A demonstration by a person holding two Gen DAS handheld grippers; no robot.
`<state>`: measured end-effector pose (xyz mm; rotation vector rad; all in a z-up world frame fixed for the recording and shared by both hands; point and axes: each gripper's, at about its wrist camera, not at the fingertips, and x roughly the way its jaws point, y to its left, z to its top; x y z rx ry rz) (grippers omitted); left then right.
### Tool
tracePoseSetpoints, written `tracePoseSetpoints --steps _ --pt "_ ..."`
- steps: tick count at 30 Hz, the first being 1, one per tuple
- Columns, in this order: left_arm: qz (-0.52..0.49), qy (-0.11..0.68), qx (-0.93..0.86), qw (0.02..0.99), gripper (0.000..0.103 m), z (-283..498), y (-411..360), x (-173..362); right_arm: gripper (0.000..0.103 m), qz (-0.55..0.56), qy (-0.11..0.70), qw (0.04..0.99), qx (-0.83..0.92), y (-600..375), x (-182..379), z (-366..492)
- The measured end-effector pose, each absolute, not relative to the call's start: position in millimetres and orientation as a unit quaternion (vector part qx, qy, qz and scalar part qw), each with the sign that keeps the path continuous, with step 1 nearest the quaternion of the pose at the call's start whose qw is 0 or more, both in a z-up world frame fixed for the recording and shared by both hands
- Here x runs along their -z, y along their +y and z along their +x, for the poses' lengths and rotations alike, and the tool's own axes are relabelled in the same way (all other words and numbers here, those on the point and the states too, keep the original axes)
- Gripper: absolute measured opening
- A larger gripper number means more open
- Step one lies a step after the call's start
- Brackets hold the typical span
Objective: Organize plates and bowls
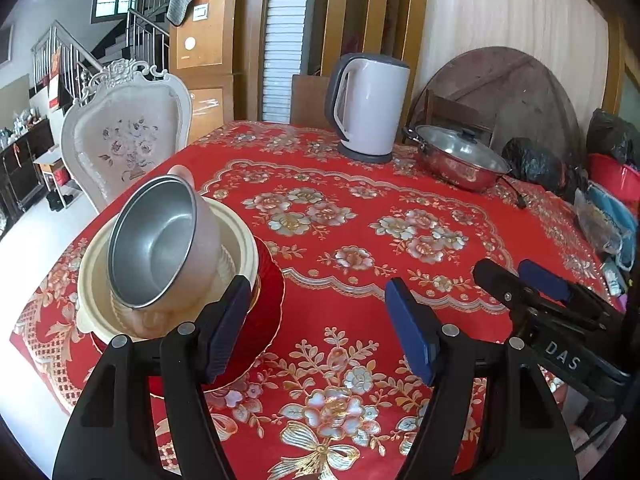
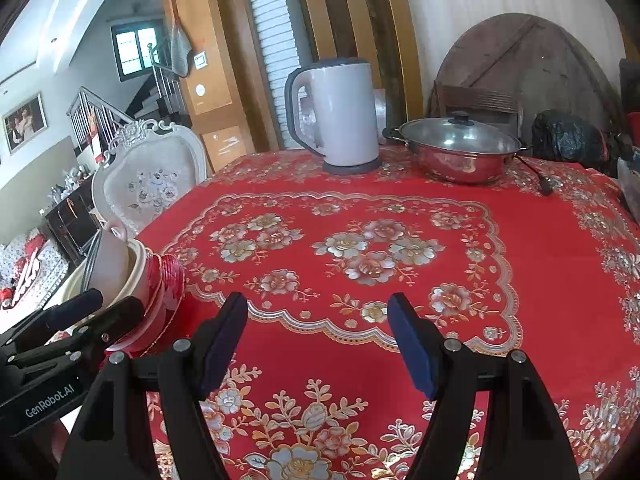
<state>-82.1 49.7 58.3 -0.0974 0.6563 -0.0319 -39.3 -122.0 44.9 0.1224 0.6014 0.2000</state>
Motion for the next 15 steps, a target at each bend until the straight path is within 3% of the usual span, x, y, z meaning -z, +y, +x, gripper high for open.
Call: tracePoseSetpoints --steps 5,7,15 --pt "-0.027 0.327 0.002 0.945 0.074 -84.7 51.2 -57.3 0.073 0.062 0.298 0.947 -0.102 -121.0 -44.7 -39.0" --pt "-0.031 0.334 0.008 0.942 0.081 -84.6 51.8 -55.2 0.073 0.058 0.296 0.948 -0.102 -120.7 -45.1 -39.1" --pt "-0.011 0.353 -0.001 0.936 0.082 -83.7 47.1 -50.0 0.073 0.055 0.298 0.947 -0.103 -121.8 -46.7 -37.6"
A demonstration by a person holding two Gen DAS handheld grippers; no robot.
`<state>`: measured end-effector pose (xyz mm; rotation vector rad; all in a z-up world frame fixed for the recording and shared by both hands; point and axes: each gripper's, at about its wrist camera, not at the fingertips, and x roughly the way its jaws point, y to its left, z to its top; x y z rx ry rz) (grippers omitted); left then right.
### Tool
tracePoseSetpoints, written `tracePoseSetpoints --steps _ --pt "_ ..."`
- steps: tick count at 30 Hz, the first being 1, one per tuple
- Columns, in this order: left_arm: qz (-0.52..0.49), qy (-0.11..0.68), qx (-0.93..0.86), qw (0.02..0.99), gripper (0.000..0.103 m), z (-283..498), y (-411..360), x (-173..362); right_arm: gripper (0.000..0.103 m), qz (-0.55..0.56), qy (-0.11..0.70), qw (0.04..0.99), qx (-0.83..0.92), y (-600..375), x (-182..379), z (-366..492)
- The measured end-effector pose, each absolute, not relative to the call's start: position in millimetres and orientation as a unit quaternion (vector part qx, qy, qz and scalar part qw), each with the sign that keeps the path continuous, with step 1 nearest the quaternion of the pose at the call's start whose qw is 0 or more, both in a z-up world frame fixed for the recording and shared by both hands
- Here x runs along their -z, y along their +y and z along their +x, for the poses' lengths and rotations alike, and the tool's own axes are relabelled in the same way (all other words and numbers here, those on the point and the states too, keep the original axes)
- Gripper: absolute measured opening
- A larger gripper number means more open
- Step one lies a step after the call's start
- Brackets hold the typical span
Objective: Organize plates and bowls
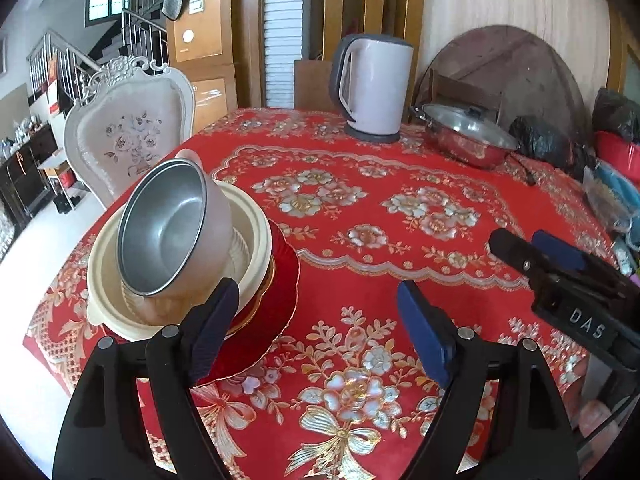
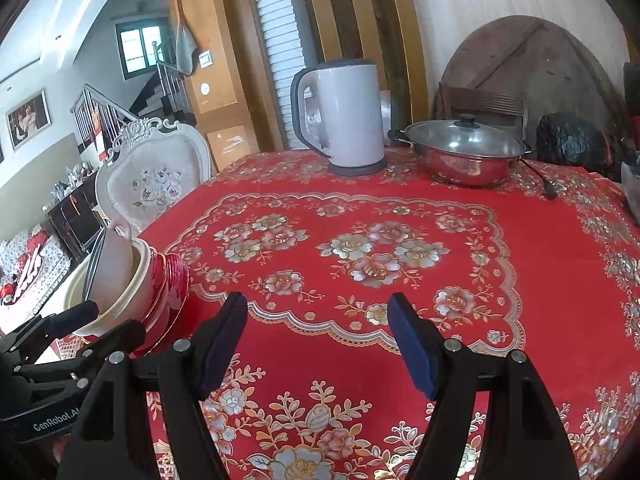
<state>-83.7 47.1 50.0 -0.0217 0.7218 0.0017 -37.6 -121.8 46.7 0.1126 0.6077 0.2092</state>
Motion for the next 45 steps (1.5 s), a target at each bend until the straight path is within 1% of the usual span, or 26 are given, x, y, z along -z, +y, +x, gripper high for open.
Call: tracePoseSetpoints --steps 4,19,25,31,40,45 --pt "0.005 0.354 -0.006 0.935 0.082 -83.1 41.4 -44.8 0.073 0.057 0.302 0.946 -0.103 -123.9 -46.0 -35.9" --pt "-0.021 0.347 -0.031 0.937 0.082 -96.0 58.3 -43.8 0.073 0.050 0.304 0.943 -0.123 -110.2 -45.0 -35.2" --pt "-0.043 0.341 -0.033 0.939 0.082 -108.5 68.2 -49.9 0.073 0.028 0.301 0.941 -0.151 -84.6 -49.5 -39.6" --pt "-0.055 0.324 -0.081 0.941 0.082 -120.8 89.0 -56.6 0.073 0.004 0.290 0.939 -0.186 -51.2 -59.6 -44.9" --pt "-0.058 0.315 -0.126 0.939 0.082 -125.7 115.0 -57.9 0.073 -0.050 0.269 0.937 -0.217 4.5 -70.5 -49.0" --pt "-0.061 0.315 -0.131 0.938 0.082 -125.4 120.6 -57.5 0.073 -0.054 0.270 0.934 -0.227 15.1 -70.0 -46.4"
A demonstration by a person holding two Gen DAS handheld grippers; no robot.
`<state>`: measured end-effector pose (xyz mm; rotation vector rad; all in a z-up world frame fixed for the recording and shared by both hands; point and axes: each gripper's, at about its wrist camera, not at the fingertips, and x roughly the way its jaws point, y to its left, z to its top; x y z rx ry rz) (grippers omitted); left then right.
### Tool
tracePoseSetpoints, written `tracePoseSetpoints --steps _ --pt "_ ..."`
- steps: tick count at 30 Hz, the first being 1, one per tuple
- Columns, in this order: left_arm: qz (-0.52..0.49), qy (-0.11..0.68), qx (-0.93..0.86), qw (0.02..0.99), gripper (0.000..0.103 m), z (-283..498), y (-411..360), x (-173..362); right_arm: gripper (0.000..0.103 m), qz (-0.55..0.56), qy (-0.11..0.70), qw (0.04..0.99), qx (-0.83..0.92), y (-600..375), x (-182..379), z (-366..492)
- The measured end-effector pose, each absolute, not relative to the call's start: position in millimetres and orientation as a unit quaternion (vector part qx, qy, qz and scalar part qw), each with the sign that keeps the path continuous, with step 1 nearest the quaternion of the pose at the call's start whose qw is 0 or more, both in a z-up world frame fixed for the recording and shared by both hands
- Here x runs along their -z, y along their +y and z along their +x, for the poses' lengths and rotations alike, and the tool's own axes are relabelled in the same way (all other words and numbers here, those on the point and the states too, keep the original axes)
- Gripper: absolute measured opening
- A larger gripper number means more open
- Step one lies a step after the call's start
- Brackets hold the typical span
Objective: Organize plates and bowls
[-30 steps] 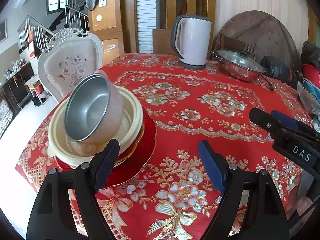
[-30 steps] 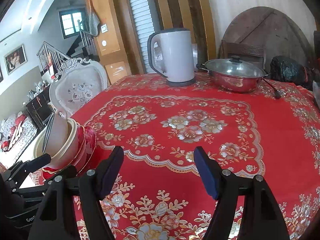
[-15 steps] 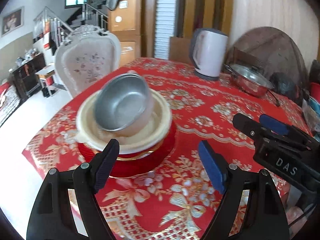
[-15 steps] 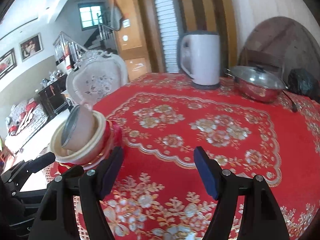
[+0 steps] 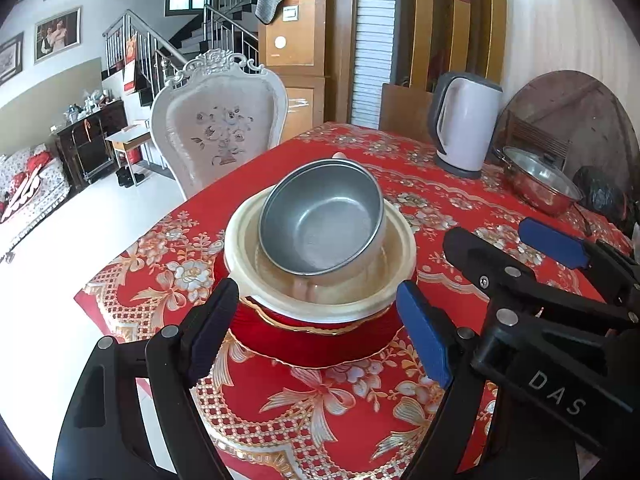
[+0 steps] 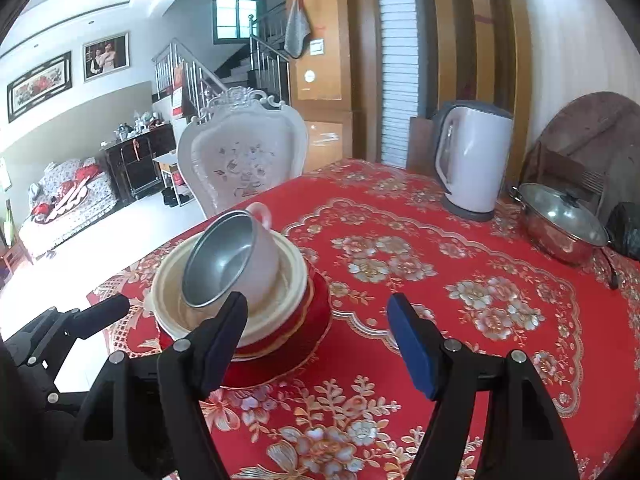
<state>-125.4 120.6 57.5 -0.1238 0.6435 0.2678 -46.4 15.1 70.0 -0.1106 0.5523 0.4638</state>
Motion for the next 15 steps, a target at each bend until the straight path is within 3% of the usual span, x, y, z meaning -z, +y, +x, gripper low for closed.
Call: tracePoseSetpoints --steps 15 --pt "-0.063 0.303 -0.126 0.943 0.082 -127.3 119.7 -59.0 0.073 -0.046 0.271 0.933 -0.232 15.8 -70.1 -52.1"
